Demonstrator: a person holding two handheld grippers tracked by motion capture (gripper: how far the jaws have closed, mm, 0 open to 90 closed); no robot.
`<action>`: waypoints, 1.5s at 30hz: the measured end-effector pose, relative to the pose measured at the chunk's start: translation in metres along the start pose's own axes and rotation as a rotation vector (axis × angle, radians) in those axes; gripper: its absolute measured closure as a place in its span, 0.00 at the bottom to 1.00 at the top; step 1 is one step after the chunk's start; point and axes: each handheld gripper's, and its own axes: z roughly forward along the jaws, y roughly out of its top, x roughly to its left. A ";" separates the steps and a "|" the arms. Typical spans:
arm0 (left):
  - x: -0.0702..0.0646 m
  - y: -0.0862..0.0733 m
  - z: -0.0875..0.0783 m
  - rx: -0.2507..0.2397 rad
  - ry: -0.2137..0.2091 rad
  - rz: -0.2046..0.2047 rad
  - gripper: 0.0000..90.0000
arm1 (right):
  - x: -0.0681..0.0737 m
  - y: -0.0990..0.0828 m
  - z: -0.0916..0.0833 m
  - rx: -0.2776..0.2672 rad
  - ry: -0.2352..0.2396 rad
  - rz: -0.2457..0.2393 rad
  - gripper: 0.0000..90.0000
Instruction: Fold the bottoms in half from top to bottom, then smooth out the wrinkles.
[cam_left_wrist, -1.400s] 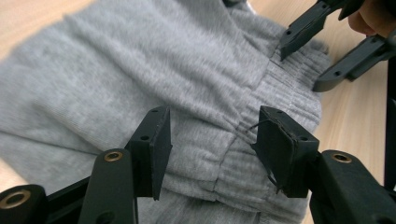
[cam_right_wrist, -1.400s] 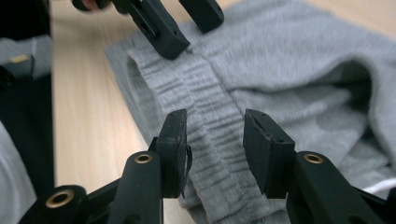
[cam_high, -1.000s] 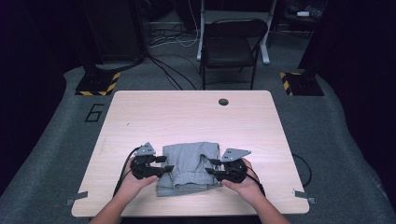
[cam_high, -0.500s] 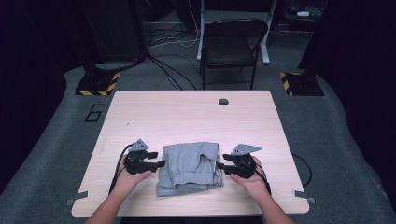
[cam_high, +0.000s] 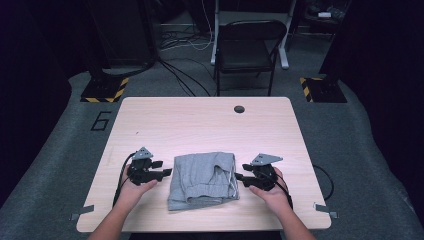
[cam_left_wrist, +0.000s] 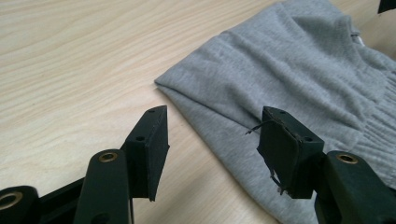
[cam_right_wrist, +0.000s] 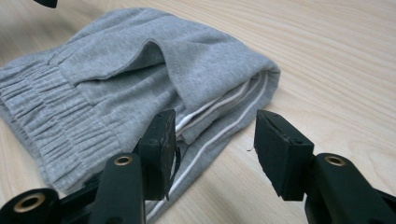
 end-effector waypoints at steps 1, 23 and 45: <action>0.002 0.000 -0.001 0.007 0.001 0.004 0.47 | -0.002 0.000 0.000 -0.002 -0.002 -0.013 0.54; 0.010 -0.009 0.005 0.063 0.026 -0.002 0.47 | 0.016 -0.011 0.028 0.201 0.018 -0.144 0.55; -0.018 0.003 0.057 0.130 0.032 0.155 0.86 | 0.015 -0.012 0.030 0.206 0.108 -0.059 0.91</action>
